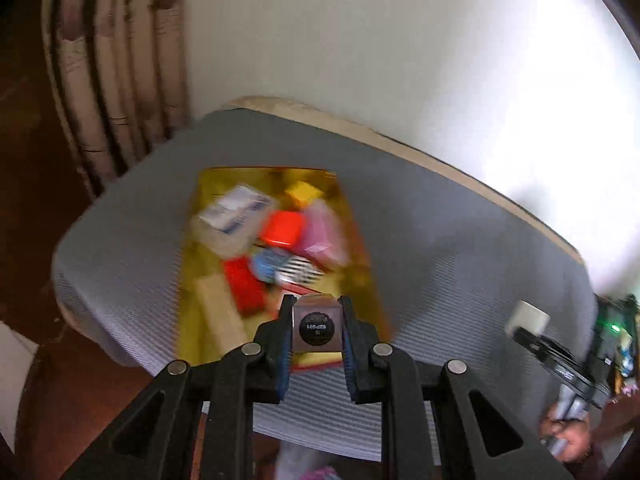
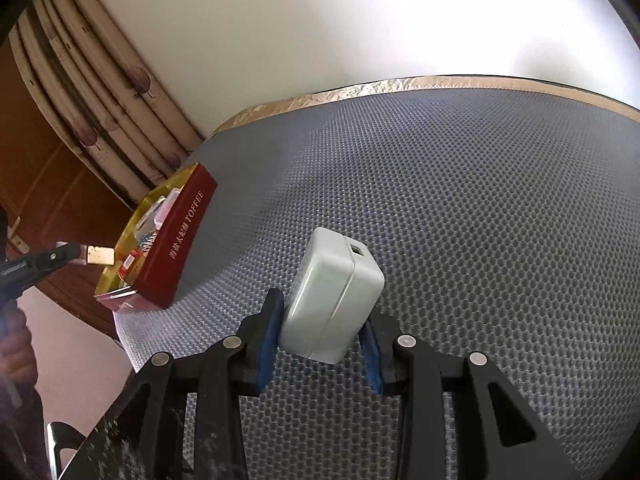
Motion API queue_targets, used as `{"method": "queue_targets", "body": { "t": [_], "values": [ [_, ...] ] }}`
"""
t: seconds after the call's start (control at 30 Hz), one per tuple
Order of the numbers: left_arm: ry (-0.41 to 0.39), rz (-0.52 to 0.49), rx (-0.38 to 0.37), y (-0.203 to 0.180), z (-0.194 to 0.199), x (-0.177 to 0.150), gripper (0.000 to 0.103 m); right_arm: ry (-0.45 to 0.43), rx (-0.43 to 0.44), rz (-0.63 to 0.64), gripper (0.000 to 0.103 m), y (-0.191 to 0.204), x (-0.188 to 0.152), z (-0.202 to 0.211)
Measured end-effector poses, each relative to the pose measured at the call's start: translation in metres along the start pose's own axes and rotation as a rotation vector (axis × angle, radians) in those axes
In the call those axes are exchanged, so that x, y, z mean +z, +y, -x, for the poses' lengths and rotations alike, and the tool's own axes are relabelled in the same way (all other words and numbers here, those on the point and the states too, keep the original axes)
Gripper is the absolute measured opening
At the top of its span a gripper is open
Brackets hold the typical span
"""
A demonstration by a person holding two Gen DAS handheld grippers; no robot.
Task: Organize rigid objects
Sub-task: 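Carry the red-capped tube into the tin and open the left tool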
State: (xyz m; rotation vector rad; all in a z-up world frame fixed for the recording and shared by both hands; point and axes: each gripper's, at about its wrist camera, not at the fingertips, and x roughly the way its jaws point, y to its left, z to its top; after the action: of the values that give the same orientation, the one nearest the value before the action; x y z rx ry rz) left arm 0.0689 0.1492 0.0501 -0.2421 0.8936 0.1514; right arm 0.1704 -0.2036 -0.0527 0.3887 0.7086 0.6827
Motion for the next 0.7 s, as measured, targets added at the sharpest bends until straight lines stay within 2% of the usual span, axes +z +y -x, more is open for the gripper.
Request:
{"method": "queue_targets", "body": {
  "t": [0.17,0.3,0.6,0.7],
  "values": [
    [0.016,0.013,0.101,0.033,-0.028,0.023,0.02,0.014,0.005,-0.002,0.034,0.005,-0.001,-0.004],
    [0.003,0.031,0.132,0.045,-0.048,0.043,0.02,0.029,0.004,-0.006,0.034,0.006,0.0,-0.009],
    [-0.002,0.002,0.112,0.037,-0.084,0.063,0.021,0.057,-0.005,-0.003,0.034,0.007,0.006,-0.019],
    [0.031,0.022,0.086,0.038,-0.094,0.062,0.021,0.066,-0.003,0.002,0.034,0.01,0.007,-0.022]
  ]
}}
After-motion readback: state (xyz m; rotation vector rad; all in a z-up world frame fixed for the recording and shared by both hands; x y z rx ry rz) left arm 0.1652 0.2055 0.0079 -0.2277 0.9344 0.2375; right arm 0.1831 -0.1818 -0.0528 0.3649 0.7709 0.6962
